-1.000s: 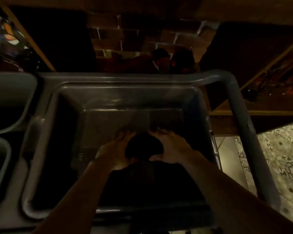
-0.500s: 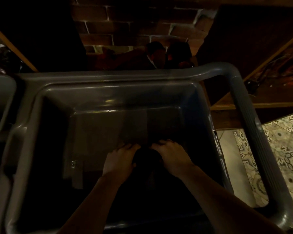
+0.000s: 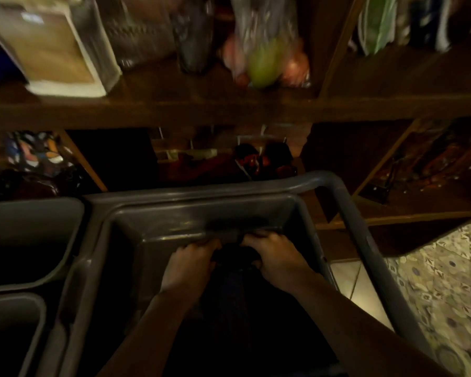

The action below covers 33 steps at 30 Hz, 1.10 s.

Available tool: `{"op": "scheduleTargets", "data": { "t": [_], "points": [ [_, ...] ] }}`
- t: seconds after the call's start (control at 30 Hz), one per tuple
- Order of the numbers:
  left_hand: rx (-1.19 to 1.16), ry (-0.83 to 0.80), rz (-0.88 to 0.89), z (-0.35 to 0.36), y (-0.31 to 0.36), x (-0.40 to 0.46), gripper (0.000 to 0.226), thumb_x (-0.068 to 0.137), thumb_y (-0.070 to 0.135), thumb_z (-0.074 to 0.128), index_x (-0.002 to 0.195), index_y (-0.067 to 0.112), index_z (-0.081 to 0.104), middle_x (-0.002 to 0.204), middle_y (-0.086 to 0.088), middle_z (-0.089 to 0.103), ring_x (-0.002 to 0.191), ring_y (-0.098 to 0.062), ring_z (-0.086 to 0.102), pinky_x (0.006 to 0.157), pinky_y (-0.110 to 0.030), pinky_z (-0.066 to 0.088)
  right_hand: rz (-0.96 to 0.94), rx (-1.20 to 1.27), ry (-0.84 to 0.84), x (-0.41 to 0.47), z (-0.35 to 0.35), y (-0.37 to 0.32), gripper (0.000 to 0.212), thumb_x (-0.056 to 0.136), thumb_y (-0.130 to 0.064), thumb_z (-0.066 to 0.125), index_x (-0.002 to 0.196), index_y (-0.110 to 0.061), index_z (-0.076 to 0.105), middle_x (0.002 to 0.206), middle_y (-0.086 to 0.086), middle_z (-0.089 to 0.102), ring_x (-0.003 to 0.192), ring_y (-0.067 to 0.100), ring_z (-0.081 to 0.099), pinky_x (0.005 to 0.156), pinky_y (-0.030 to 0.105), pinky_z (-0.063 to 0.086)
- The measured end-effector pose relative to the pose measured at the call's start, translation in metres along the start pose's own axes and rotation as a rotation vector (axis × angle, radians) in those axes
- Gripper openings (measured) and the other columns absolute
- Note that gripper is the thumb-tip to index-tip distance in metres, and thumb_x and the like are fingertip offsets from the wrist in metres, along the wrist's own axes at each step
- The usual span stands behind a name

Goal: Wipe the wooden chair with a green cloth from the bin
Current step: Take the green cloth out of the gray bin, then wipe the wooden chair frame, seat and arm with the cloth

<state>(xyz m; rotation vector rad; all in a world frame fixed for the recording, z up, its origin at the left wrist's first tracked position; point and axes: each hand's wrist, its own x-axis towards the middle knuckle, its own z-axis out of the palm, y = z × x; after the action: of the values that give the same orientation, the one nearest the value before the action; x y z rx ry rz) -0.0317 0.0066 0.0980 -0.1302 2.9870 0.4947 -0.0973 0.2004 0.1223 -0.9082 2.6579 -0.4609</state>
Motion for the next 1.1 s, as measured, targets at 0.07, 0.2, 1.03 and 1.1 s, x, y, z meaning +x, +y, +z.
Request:
{"op": "scheduleTargets", "data": {
  "t": [0.07,0.2,1.03,1.1],
  "points": [
    [0.016,0.055,0.033,-0.027,0.003,0.004,0.034,0.09,0.027,0.064,0.122,0.034,0.057,0.125,0.003,0.065,0.111,-0.025,0.063,0.087,-0.038,0.049,-0.022,0.001,0.035,0.004,-0.026,-0.012,0.043,0.085,-0.008,0.067,0.12,-0.032,0.06,0.13,0.002,0.06,0.12,0.031,0.058,0.096,0.042,0.05],
    [0.025,0.189,0.091,-0.094,0.014,0.005,0.027,0.092,0.029,0.063,0.119,0.032,0.056,0.123,0.003,0.065,0.109,-0.024,0.064,0.086,-0.039,0.051,-0.054,-0.06,0.17,0.005,-0.084,-0.038,0.049,0.085,-0.004,0.068,0.125,-0.031,0.059,0.13,0.001,0.058,0.116,0.029,0.058,0.086,0.036,0.05],
    [0.115,0.646,0.498,-0.353,0.125,0.003,0.024,0.089,0.027,0.068,0.109,0.03,0.056,0.109,0.004,0.065,0.099,-0.025,0.063,0.079,-0.04,0.05,-0.082,-0.323,0.701,-0.067,-0.324,-0.119,0.048,0.084,-0.005,0.066,0.123,-0.029,0.055,0.119,0.003,0.057,0.108,0.034,0.059,0.086,0.046,0.052],
    [0.108,0.638,0.57,-0.347,0.154,0.012,0.024,0.089,0.027,0.067,0.11,0.03,0.056,0.108,0.002,0.064,0.099,-0.026,0.063,0.08,-0.04,0.05,-0.005,-0.362,0.715,-0.089,-0.332,-0.1,0.048,0.083,-0.007,0.066,0.123,-0.03,0.055,0.121,0.004,0.058,0.109,0.035,0.06,0.085,0.046,0.053]
  ]
}}
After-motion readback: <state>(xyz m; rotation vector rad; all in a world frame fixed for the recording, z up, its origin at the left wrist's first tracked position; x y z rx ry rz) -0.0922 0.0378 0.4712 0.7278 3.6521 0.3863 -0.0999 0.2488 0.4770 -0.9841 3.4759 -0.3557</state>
